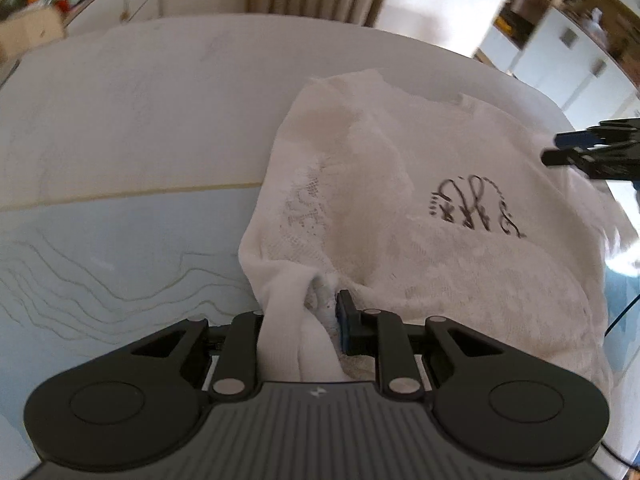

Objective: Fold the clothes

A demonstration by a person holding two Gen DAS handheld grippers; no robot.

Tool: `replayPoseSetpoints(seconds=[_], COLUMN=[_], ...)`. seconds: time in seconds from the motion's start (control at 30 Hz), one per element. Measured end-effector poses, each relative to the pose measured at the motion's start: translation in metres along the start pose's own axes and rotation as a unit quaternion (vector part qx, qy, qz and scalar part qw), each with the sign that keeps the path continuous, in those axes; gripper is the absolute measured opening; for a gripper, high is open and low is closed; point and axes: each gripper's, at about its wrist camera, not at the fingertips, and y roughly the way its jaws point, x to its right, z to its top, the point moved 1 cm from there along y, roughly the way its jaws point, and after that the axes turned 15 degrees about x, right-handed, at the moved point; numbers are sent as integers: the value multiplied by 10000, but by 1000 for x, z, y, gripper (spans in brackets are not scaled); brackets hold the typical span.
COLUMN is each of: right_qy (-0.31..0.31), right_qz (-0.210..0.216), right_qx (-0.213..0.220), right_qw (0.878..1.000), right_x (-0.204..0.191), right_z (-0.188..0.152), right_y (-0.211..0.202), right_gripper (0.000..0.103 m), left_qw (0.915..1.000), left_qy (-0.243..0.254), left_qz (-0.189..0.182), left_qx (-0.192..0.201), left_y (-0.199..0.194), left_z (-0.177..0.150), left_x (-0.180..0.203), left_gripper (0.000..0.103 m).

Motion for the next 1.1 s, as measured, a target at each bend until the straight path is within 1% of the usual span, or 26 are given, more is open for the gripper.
replayPoseSetpoints(seconds=[0.03,0.2,0.27,0.33,0.37,0.4,0.5,0.53,0.6,0.67,0.7,0.73,0.8,0.83,0.9,0.93,1.0,1.1], right_qy=[121,194,223,252,266,280,323,338,366,198,113,28,-144,-231,-224,-104,47,255], right_qz=[210,541,673,805,871,937,1134,1199,1330,1429,1479,1528,1482,1458,1306,1317,1289,1455], right_qx=[26,-73,-112,-152,-172,-192,-251,-271,-310,-361,-386,-412,-545,-612,-642,-661,-542,-272], right_qw=[9997,9983,9974,9963,9957,9950,9927,9918,9900,9889,9882,9874,9874,9871,9891,9890,9902,9887], right_x=[-3,-25,-34,-42,-47,-51,-64,-69,-78,-90,-96,-102,-112,-117,-120,-119,-116,-114], right_z=[-4,-24,-31,-39,-43,-47,-58,-62,-70,-73,-74,-76,-80,-82,-85,-84,-79,-65], right_y=[-16,-39,-48,-57,-61,-66,-80,-84,-94,-95,-96,-97,-92,-90,-85,-84,-90,-101], right_gripper=[103,103,103,103,103,103,103,103,103,103,103,103,103,103,103,103,103,103], left_qw=[10000,9991,9983,9982,9982,9975,9960,9944,9876,9782,9721,9678,9604,9579,9527,9488,9400,9289], left_qy=[61,361,537,506,489,523,640,775,1273,1782,2034,2198,2436,2504,2634,2739,2961,3237], left_qz=[-29,-141,-65,-16,8,110,120,120,-19,-331,-488,-626,-914,-1022,-1234,-1289,-1417,-1456], left_qx=[10,157,227,314,358,460,608,705,921,1015,1059,1052,998,961,885,902,931,1055], left_y=[-5,-33,-46,-58,-64,-73,-97,-106,-119,-120,-120,-114,-100,-93,-79,-76,-69,-60], left_z=[0,-3,-6,-11,-13,-17,-21,-24,-30,-37,-41,-45,-50,-51,-55,-58,-63,-65], left_x=[0,1,0,-6,-9,-12,-12,-8,9,35,48,60,83,91,105,110,120,128], left_gripper=[21,26,28,43,59,64,65,66,75,75,75,75,75,75,75,75,75,75])
